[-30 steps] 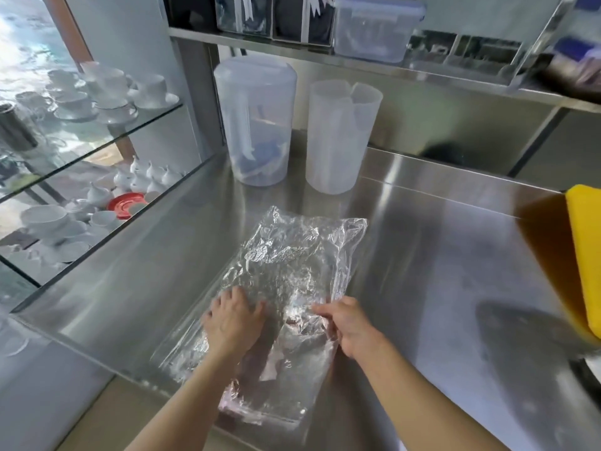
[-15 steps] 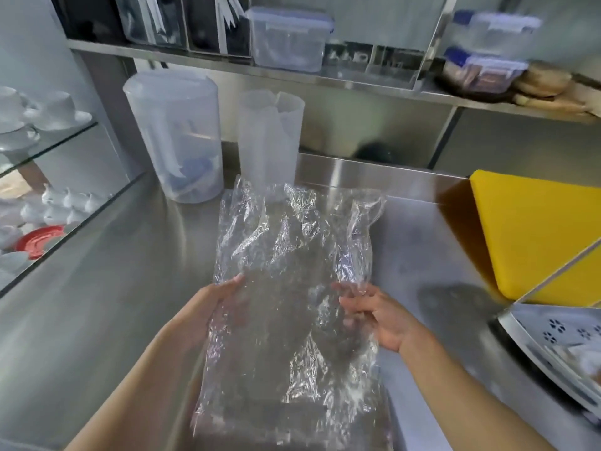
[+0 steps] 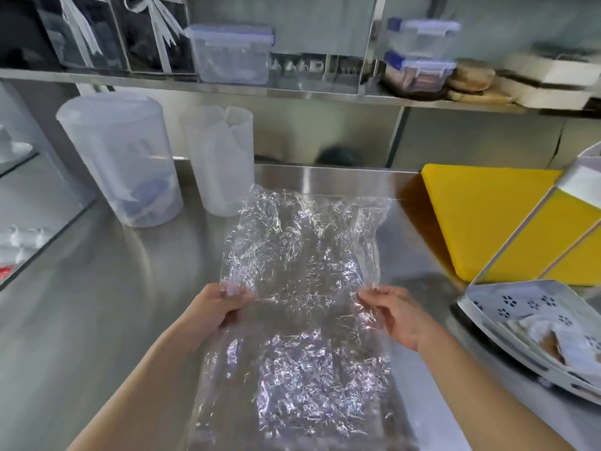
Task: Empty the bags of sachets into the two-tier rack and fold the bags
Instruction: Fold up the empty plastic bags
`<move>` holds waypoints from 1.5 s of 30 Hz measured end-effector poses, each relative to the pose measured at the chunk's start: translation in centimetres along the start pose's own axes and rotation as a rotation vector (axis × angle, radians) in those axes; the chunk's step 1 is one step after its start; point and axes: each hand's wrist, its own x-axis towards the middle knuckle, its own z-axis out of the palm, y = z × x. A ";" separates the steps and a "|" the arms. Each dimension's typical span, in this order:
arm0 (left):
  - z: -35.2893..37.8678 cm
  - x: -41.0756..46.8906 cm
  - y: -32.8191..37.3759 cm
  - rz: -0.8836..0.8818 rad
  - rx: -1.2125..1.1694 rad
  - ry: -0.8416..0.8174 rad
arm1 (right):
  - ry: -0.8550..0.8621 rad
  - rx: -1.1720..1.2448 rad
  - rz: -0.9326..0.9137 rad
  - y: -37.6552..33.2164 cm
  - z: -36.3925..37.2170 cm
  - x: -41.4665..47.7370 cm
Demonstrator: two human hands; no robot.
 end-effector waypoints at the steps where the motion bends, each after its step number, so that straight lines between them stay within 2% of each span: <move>1: 0.2 0.0 0.3 -0.004 -0.016 0.017 | -0.002 -0.034 -0.002 -0.2 -0.3 -0.1; 5: 0.7 0.2 1.3 0.005 -0.151 0.022 | 0.003 -0.078 -0.040 -0.9 -0.9 -0.2; 12: 1.1 0.7 2.6 0.109 -0.284 -0.136 | -0.024 0.018 -0.138 -2.3 -2.9 -0.1; 15: 1.2 1.1 2.6 0.116 -0.359 -0.124 | -0.059 0.091 -0.145 -2.4 -3.9 -0.5; 17: 1.4 0.9 2.9 0.117 -0.380 -0.151 | -0.059 -0.028 -0.164 -2.5 -4.0 -1.0; 19: 1.6 0.7 3.2 0.131 -0.335 -0.200 | 0.023 -0.146 -0.207 -2.5 -4.0 -1.4; 22: 1.6 0.9 3.3 0.177 -0.241 -0.138 | 0.109 -0.248 -0.247 -2.7 -3.9 -1.6; 24: 1.8 1.2 3.3 0.150 -0.271 -0.060 | 0.117 -0.281 -0.255 -2.9 -3.7 -1.9; 26: 1.7 1.2 3.4 0.041 -0.454 -0.015 | 0.153 -0.322 -0.284 -3.2 -3.7 -2.2; 28: 1.2 1.1 3.2 -0.128 -0.629 -0.079 | 0.197 -0.385 -0.322 -3.5 -3.7 -2.5; 30: 1.1 0.3 3.5 -0.238 -0.532 -0.218 | 0.232 -0.495 -0.375 -3.6 -3.4 -2.8; 32: 1.7 -0.6 3.2 -0.200 -0.293 -0.298 | 0.249 -0.589 -0.389 -3.7 -3.1 -3.1; 33: 2.2 -0.9 3.2 -0.167 -0.172 -0.258 | 0.229 -0.631 -0.392 -3.8 -3.2 -3.1; 35: 2.9 -0.9 3.2 -0.092 -0.054 -0.071 | 0.124 -0.726 -0.376 -4.0 -3.4 -3.2; 37: 3.3 -1.1 3.9 0.029 -0.018 0.077 | 0.066 -0.842 -0.358 -4.5 -3.5 -3.6; 38: 3.4 -1.2 4.2 0.119 0.019 0.083 | 0.083 -0.871 -0.375 -4.8 -3.4 -3.8; 40: 3.7 -1.7 5.5 0.276 0.114 -0.004 | 0.106 -0.825 -0.440 -5.7 -2.5 -4.4; 41: 4.0 -2.1 6.4 0.337 0.174 -0.054 | 0.059 -0.786 -0.452 -6.1 -1.9 -4.8; 45: 5.4 -3.1 9.2 0.550 0.394 -0.146 | -0.251 -0.865 -0.279 -6.8 0.5 -5.7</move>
